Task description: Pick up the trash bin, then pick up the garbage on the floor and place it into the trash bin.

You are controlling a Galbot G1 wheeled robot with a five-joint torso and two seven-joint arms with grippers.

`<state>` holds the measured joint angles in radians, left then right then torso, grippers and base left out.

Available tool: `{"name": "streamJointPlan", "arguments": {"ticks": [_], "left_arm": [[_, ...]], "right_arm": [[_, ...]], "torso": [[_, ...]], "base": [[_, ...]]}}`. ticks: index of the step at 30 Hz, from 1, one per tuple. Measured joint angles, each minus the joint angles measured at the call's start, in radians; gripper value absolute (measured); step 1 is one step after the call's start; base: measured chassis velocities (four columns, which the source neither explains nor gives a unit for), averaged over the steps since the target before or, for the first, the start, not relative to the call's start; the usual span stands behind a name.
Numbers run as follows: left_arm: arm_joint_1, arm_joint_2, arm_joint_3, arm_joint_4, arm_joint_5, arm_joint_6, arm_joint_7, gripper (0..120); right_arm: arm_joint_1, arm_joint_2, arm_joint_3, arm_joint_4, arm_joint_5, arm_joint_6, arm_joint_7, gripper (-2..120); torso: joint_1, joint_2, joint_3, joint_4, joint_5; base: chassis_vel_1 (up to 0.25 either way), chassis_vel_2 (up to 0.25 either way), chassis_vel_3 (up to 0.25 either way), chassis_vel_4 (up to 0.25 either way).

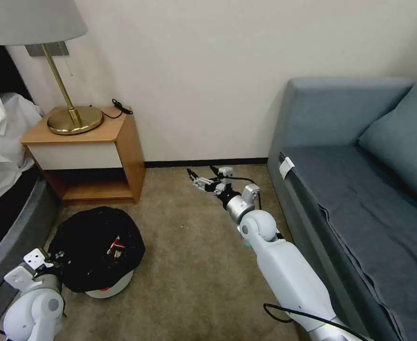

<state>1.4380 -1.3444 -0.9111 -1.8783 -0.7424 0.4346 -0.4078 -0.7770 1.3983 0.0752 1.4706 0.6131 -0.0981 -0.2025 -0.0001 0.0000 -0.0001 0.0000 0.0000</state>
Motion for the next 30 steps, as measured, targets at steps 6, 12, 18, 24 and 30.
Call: {"name": "streamJointPlan", "arguments": {"ticks": [6, 12, 18, 24, 30], "left_arm": [[0.031, -0.006, -0.013, -0.020, 0.082, -0.002, 0.000, 56], [0.063, -0.012, -0.031, -0.045, 0.193, -0.015, 0.004, 77], [0.103, -0.007, -0.050, -0.072, 0.282, -0.073, 0.023, 98], [0.137, 0.033, -0.059, -0.108, 0.347, -0.207, 0.129, 100], [0.122, 0.108, -0.042, -0.165, 0.390, -0.243, 0.317, 100]], "right_arm": [[-0.021, -0.002, 0.000, 0.018, -0.005, -0.003, -0.001, 100], [-0.031, 0.002, -0.002, 0.028, -0.009, -0.010, -0.001, 100], [-0.060, 0.009, -0.001, 0.047, -0.013, -0.021, 0.005, 100], [-0.077, 0.007, -0.002, 0.064, -0.024, -0.027, 0.037, 100], [-0.086, 0.007, 0.012, 0.088, -0.005, -0.054, 0.100, 100]], "torso": [[0.000, 0.000, 0.000, 0.0000, 0.0000], [0.000, 0.000, 0.000, 0.0000, -0.0001], [0.000, 0.000, 0.000, 0.0000, -0.0001], [0.000, 0.000, 0.000, 0.0001, -0.0001], [0.000, 0.000, 0.000, 0.0000, -0.0002]], "base": [[0.000, 0.000, 0.000, 0.000], [0.000, 0.000, 0.000, 0.000], [0.000, 0.000, 0.000, 0.000], [0.000, 0.000, 0.000, 0.000], [0.000, 0.000, 0.000, 0.000]]}}
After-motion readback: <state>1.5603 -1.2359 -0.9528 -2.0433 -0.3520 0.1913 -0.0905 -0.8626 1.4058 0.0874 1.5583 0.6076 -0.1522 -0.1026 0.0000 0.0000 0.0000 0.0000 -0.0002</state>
